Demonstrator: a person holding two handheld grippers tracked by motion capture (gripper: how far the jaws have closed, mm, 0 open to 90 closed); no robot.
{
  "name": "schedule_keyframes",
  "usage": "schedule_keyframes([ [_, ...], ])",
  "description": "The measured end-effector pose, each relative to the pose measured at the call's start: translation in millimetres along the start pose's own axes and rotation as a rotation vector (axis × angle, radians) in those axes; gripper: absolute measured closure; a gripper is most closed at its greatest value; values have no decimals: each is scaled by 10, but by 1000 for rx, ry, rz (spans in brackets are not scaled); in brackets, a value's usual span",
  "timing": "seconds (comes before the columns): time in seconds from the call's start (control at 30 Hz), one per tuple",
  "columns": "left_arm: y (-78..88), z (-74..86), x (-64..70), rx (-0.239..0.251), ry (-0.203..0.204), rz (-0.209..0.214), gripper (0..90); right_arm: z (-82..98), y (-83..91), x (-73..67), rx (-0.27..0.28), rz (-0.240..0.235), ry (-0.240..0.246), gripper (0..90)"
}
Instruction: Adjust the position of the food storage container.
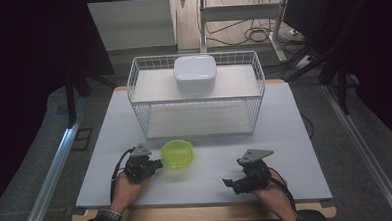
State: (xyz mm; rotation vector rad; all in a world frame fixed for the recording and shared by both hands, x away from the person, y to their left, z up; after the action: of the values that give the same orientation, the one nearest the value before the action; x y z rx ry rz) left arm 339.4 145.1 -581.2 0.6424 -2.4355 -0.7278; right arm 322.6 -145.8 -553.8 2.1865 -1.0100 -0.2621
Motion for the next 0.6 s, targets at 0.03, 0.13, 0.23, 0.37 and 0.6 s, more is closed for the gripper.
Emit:
schedule_keyframes([
  [0.03,-24,-6,24,-8,-11,7,897,1,0,0,0,0,1,105],
  [0.13,-97,-22,94,-18,-26,17,897,1,1,-2,-2,-1,-1,105],
  [0.23,-161,-36,148,-31,-39,27,896,2,-1,-1,-1,-1,-1,105],
  [0.37,-242,-59,201,-42,-45,31,894,4,-2,-2,-3,-2,0,105],
  [0.6,-228,-53,203,-46,-56,2,865,4,0,2,0,-2,-2,103],
])
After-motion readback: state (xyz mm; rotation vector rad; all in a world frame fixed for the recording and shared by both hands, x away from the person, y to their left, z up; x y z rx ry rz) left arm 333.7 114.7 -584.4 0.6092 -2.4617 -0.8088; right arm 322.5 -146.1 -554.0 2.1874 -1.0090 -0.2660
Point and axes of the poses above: each handheld gripper's, and its own axes: y roughly backward along the jaws, z roughly out of its underside, x roughly to its right, the point moved 7 cm from there along -y, roughly forward along the jaws, and after that the axes turned 15 degrees about z, right-handed, at the moved point
